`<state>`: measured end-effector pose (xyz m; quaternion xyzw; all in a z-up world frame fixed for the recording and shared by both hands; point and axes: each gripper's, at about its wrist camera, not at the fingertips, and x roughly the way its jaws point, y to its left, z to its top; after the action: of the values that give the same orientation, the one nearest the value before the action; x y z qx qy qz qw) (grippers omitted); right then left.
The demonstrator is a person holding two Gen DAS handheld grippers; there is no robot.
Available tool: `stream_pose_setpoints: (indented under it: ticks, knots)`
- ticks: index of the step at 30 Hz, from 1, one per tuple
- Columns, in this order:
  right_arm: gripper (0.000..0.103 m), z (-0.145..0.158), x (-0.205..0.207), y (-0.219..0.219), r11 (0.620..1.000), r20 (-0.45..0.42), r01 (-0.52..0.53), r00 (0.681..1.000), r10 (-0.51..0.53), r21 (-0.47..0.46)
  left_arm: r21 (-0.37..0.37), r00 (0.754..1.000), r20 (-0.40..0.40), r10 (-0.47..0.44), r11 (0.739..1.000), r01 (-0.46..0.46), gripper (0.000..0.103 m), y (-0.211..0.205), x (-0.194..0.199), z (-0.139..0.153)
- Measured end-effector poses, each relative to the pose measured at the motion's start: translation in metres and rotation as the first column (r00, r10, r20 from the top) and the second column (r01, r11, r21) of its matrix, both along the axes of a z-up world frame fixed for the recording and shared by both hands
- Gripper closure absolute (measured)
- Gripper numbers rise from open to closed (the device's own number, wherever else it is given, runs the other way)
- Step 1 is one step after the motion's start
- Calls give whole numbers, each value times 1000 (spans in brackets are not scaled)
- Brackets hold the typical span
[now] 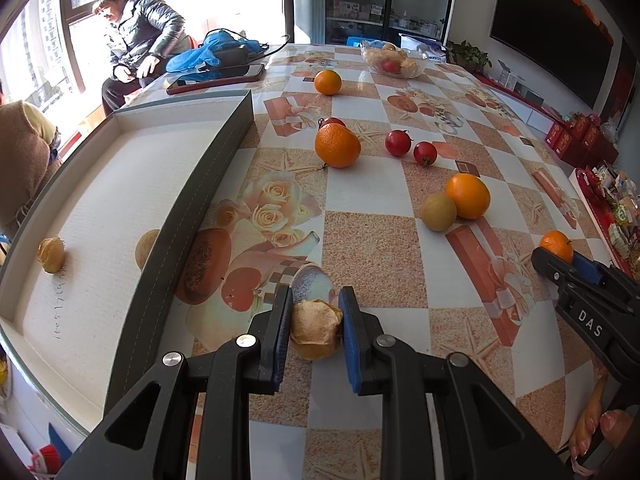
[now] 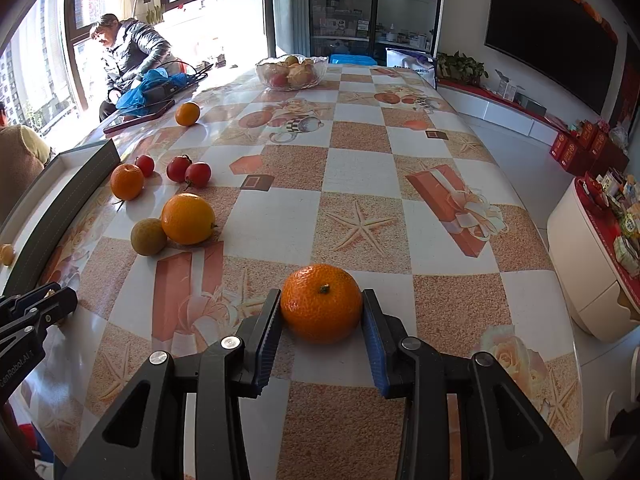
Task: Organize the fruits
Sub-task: 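Hold the tangerine and husk fruit and carry both toward the white tray, then lower both fruits into the white tray and open both grippers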
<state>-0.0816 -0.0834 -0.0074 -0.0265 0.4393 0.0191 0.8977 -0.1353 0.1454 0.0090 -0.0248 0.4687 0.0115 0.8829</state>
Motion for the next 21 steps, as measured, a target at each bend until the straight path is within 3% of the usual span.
stream_pose_setpoints:
  ticks: [5,11,16,21]
  knots:
    - [64,5,6,3,1000,-94,-22,995,23,8,-32,996,-75,-42,999,40,77,3,9,4]
    - [64,11,7,13,989,-234,-77,967,105,125,-203,982,-167,-84,978,49,77,24,15,10]
    - [64,21,10,29,974,-276,-101,949,156,203,-229,983,-162,-85,972,46,77,41,7,22]
    - [64,33,17,55,961,-288,-140,935,208,240,-207,990,-124,-62,978,36,77,60,2,40]
